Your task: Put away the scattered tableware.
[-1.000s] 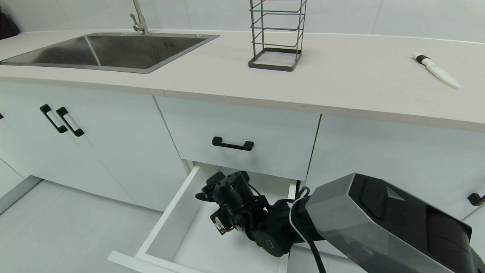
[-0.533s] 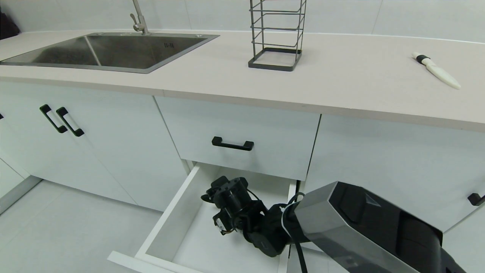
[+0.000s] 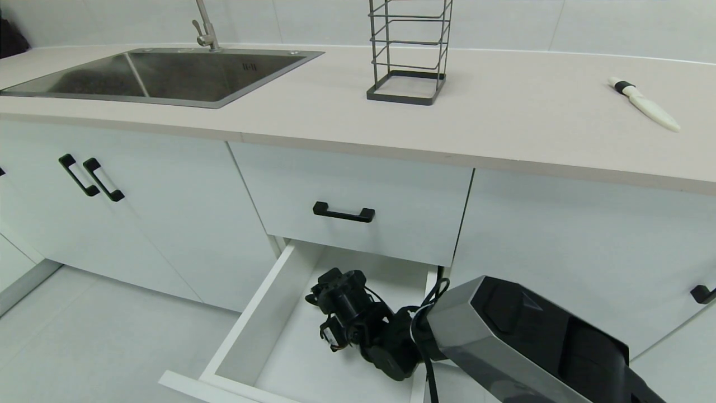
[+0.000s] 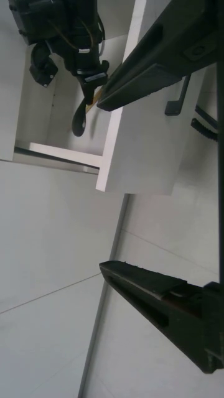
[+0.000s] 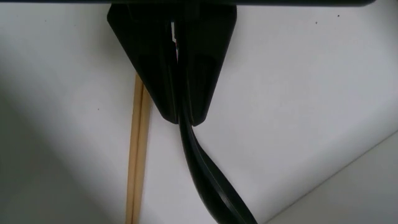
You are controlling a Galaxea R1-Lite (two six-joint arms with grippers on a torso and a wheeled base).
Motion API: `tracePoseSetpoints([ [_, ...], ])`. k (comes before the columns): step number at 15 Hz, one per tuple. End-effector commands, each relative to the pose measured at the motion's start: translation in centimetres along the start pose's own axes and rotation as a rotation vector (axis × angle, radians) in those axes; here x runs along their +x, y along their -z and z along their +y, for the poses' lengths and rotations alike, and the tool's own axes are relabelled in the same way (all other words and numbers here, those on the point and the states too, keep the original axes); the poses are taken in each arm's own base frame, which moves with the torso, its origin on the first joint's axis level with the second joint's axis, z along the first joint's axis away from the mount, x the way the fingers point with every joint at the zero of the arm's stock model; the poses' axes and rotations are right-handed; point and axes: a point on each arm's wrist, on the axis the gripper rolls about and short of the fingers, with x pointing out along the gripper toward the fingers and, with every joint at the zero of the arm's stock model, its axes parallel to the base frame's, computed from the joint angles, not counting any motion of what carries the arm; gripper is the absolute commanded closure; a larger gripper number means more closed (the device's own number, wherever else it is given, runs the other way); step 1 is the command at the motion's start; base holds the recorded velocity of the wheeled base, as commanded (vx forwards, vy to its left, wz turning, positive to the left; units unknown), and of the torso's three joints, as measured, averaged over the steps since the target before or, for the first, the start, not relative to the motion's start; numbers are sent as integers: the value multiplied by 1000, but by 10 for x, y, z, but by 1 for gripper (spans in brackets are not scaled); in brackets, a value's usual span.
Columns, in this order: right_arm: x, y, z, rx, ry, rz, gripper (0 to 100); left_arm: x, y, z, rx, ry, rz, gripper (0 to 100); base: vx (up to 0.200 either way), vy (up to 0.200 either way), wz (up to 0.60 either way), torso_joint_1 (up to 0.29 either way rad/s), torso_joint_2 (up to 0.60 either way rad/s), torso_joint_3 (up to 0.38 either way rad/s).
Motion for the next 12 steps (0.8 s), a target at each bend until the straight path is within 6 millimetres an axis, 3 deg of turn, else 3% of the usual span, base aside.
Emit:
tracePoseSetpoints([
  [1, 5, 6, 0, -2, 3, 12, 100, 0, 0, 0, 0, -1, 0, 0, 0, 0, 0, 0, 0, 0],
  [12, 15, 21, 3, 51, 13, 71, 100, 0, 0, 0, 0, -1, 0, 0, 0, 0, 0, 0, 0, 0],
])
